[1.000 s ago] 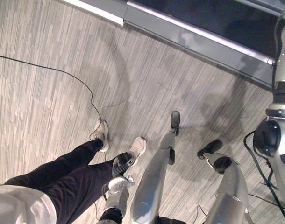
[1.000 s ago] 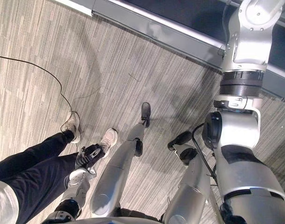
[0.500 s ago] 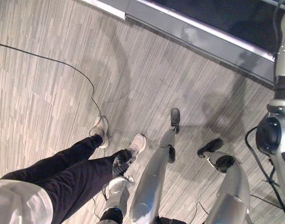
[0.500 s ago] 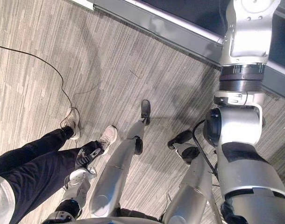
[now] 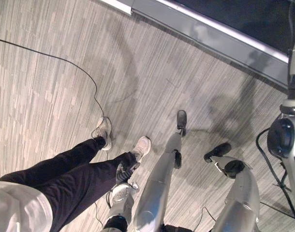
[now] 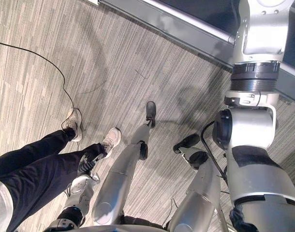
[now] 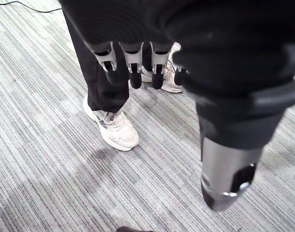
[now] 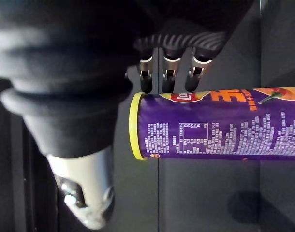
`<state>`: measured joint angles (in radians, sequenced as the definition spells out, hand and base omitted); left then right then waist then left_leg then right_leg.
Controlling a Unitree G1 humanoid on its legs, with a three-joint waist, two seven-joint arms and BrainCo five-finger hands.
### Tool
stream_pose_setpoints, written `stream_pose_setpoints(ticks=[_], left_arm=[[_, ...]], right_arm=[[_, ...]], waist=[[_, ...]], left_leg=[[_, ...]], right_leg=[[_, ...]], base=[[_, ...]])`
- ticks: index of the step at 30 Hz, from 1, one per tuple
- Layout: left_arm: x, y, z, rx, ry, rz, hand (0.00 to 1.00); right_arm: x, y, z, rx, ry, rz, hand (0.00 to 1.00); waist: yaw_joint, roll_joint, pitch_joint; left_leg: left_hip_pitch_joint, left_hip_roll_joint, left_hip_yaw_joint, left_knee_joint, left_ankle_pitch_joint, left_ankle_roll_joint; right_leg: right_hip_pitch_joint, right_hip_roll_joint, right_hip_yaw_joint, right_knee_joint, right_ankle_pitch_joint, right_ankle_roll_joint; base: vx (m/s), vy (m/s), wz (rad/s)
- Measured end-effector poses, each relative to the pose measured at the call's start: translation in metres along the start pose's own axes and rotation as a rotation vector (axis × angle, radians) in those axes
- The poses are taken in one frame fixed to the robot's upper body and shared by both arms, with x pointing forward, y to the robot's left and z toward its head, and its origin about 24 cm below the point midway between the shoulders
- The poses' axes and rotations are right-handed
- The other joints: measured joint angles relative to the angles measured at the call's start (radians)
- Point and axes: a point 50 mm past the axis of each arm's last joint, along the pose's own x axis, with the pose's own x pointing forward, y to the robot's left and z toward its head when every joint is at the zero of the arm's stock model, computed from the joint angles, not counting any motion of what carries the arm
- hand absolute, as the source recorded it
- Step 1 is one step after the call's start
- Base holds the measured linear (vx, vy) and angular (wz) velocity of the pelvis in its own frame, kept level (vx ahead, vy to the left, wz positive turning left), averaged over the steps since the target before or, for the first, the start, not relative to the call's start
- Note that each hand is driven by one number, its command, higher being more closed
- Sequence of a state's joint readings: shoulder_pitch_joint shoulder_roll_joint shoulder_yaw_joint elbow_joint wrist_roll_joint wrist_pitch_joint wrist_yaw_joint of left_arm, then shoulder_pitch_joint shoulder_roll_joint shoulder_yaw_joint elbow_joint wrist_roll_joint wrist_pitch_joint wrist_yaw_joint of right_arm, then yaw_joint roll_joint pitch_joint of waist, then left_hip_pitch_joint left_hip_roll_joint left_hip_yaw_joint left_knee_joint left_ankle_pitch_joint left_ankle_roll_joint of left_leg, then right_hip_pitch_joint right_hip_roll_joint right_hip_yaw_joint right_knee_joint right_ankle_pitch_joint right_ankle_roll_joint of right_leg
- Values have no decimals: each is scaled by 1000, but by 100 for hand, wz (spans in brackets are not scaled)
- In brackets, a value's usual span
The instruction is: Put the gum and the chips on the shelf.
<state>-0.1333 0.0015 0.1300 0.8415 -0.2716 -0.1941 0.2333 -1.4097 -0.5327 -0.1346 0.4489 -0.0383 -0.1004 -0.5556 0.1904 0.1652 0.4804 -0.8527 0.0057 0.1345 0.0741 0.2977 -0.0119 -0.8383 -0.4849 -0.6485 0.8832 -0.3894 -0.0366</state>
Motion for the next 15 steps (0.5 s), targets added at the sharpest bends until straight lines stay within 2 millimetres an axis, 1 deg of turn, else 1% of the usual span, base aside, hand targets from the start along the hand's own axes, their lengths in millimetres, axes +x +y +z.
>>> stream_pose_setpoints(ticks=[4, 6, 7, 9, 12, 15], left_arm=[[0, 0, 0, 0, 2, 1, 0], [0, 1, -3, 4, 13, 4, 0], [0, 1, -4, 5, 16, 5, 0], [0, 3, -6, 6, 25, 10, 0], [0, 3, -6, 5, 25, 11, 0], [0, 3, -6, 5, 28, 13, 0]], right_arm=[[-4, 5, -6, -20, 17, 28, 0], [-12, 6, -15, -28, 46, 43, 0], [-13, 7, -16, -26, 52, 45, 0], [-21, 14, -20, -10, 78, 61, 0], [-27, 18, -25, -4, 98, 73, 0], [-39, 22, -34, -1, 139, 95, 0]], waist=[[-5, -14, -2], [-8, -35, -9], [-9, -38, -11], [-22, -45, -14], [-23, -47, -15], [-23, -48, -15]], left_leg=[[5, 3, 9, 0, 1, 0], [13, 5, 17, -2, 1, 0], [14, 5, 18, -2, 1, 0], [20, 8, 20, -2, 0, 0], [28, 12, 21, -1, 1, 0], [53, 19, 22, -1, 0, -1]], right_leg=[[0, 1, 3, -1, 0, 0], [1, 3, 11, -3, 0, 0], [1, 3, 12, -4, 0, 0], [7, 8, 15, -9, 1, 0], [13, 13, 16, -11, 1, 0], [40, 25, 16, -22, 1, 0]], base=[[-47, -58, -6], [-53, -77, -8], [-42, -64, -6], [-40, -58, -6], [-42, -62, -5], [-43, -78, -10]])
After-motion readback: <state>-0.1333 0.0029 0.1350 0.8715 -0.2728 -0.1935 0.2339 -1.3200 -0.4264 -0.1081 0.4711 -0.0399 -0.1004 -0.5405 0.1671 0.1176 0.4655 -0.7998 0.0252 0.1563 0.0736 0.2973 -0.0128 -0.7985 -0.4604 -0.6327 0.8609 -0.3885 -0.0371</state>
